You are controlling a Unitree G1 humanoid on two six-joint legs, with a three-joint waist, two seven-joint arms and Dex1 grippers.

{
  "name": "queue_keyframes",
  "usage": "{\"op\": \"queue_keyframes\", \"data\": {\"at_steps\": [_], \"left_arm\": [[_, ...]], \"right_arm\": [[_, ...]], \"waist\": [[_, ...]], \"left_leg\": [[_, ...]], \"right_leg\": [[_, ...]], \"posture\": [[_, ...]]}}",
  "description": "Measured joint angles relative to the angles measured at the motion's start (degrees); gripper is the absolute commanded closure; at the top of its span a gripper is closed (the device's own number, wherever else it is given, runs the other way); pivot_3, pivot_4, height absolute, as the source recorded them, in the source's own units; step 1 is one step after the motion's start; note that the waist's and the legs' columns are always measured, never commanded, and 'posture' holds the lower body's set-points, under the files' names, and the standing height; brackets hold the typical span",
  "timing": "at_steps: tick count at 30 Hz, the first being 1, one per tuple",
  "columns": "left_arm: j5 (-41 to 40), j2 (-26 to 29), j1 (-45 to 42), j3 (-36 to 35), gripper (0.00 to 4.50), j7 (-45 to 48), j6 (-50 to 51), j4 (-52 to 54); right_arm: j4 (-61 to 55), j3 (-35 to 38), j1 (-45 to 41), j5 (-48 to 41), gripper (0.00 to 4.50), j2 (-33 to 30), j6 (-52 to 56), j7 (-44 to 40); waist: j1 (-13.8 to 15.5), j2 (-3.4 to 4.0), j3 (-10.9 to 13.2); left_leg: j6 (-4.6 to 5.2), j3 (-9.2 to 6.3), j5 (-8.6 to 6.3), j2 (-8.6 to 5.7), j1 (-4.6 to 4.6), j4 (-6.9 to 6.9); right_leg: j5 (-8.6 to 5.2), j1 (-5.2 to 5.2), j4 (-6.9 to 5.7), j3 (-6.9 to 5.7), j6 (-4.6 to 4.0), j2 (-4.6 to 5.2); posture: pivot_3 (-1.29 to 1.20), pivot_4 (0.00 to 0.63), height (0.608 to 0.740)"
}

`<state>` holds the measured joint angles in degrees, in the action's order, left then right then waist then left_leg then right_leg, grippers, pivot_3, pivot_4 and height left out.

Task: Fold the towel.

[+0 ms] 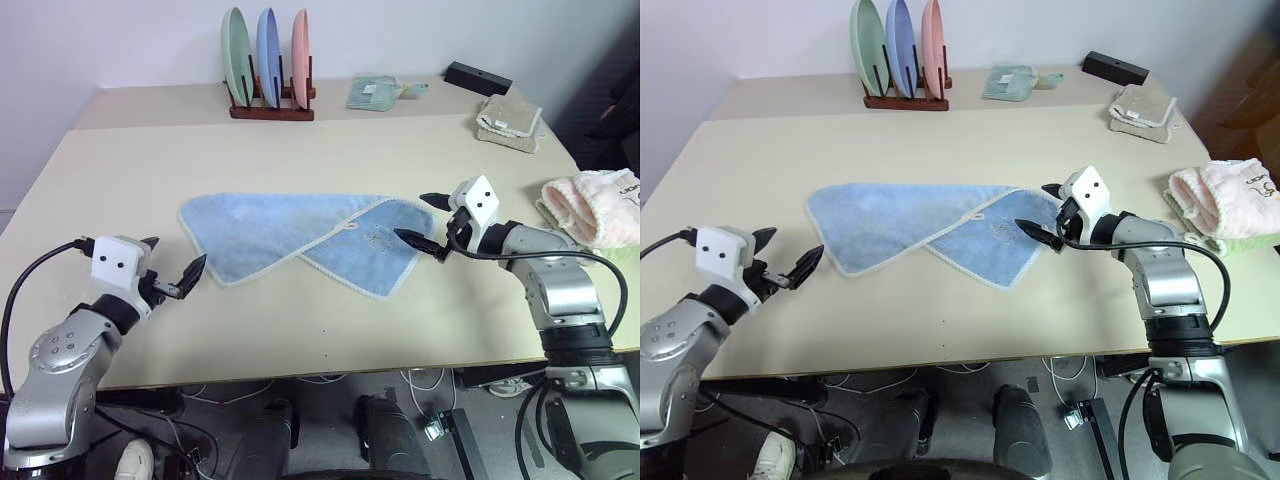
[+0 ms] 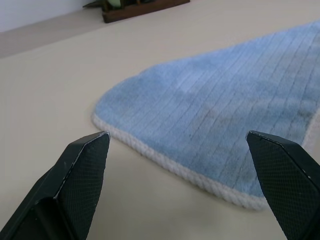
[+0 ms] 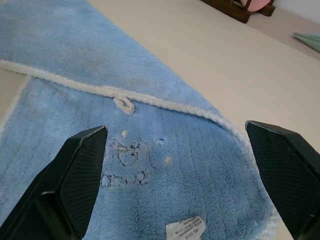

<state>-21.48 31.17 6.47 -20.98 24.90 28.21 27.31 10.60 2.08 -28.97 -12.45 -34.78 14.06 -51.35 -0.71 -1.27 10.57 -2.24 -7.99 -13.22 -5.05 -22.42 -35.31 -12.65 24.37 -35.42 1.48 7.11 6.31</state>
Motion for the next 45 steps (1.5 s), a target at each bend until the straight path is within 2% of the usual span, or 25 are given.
{"op": "queue_keyframes", "data": {"at_steps": [14,17,20,24,33,37,40,43,45], "left_arm": [[-0.5,0.1,0.3,0.5,0.04,0.8,0.0,1.4],[0.3,2.4,0.7,5.7,0.04,3.0,0.2,4.6],[6.4,5.1,0.4,12.5,0.04,2.5,0.0,5.3],[13.0,6.5,-1.5,17.9,0.04,1.4,-0.3,3.5],[17.0,8.1,-4.0,21.1,0.04,5.4,-1.5,-2.1],[18.6,10.7,-7.3,23.3,0.04,8.4,-6.4,-6.8],[19.2,9.9,-10.4,24.1,0.04,8.5,-9.2,-12.0],[20.9,9.3,-13.7,24.9,0.88,8.3,-13.5,-18.1],[20.9,8.5,-14.2,24.9,1.82,8.2,-14.8,-20.2]], "right_arm": [[5.7,-1.2,-3.3,1.1,0.00,0.3,-4.8,-0.5],[5.8,-1.5,-3.3,1.2,0.00,1.2,-5.2,0.0],[5.7,-1.8,-3.2,1.5,0.00,2.2,-5.5,0.4],[5.1,-1.9,-2.6,1.6,0.00,2.6,-5.5,1.2],[-1.0,-2.3,0.9,1.3,0.00,3.3,-2.4,3.3],[-3.3,-2.3,2.1,0.9,0.00,3.3,-1.3,4.3],[-3.7,-2.3,2.2,0.9,0.00,3.3,-0.6,4.8],[-3.9,-2.3,2.2,0.9,0.00,3.4,-0.5,5.3],[-4.2,-2.3,2.2,0.9,0.00,3.4,-0.3,5.6]], "waist": [[0.0,0.00,0.0],[0.0,0.00,0.0],[0.0,0.01,0.0],[0.0,0.01,0.0],[0.0,0.02,0.0],[0.1,0.04,0.0],[0.1,0.15,-0.1],[0.0,0.26,-0.2],[-0.2,0.28,-0.2]], "left_leg": [[0.00,0.00,0.00,0.00,0.00,0.00],[0.00,0.01,0.00,0.00,0.00,0.00],[0.00,0.01,0.00,-0.02,0.01,0.01],[0.00,0.00,0.00,-0.02,0.01,0.01],[0.00,-0.01,0.00,0.00,0.01,0.01],[0.00,0.00,0.00,-0.02,0.02,0.01],[0.00,-0.01,0.00,-0.02,0.06,-0.01],[0.00,-0.01,0.01,-0.04,0.11,-0.01],[0.00,0.00,0.01,-0.03,0.12,0.00]], "right_leg": [[0.00,0.00,0.00,0.00,0.00,0.00],[0.00,0.00,0.00,0.00,0.00,0.00],[0.00,0.00,-0.01,0.00,0.00,-0.02],[0.00,0.00,-0.01,0.00,0.00,-0.02],[0.00,0.00,-0.02,0.00,0.00,-0.02],[0.00,-0.02,-0.02,0.00,0.00,0.01],[0.00,-0.03,-0.05,-0.01,0.01,0.01],[0.00,-0.06,-0.10,0.00,0.01,0.00],[0.00,-0.06,-0.10,0.00,0.01,-0.01]], "posture": [[0.00,0.150,0.740],[0.00,0.150,0.740],[0.00,0.150,0.740],[0.00,0.150,0.740],[0.00,0.150,0.740],[0.00,0.150,0.740],[0.00,0.150,0.740],[0.00,0.150,0.740],[0.00,0.150,0.740]]}}
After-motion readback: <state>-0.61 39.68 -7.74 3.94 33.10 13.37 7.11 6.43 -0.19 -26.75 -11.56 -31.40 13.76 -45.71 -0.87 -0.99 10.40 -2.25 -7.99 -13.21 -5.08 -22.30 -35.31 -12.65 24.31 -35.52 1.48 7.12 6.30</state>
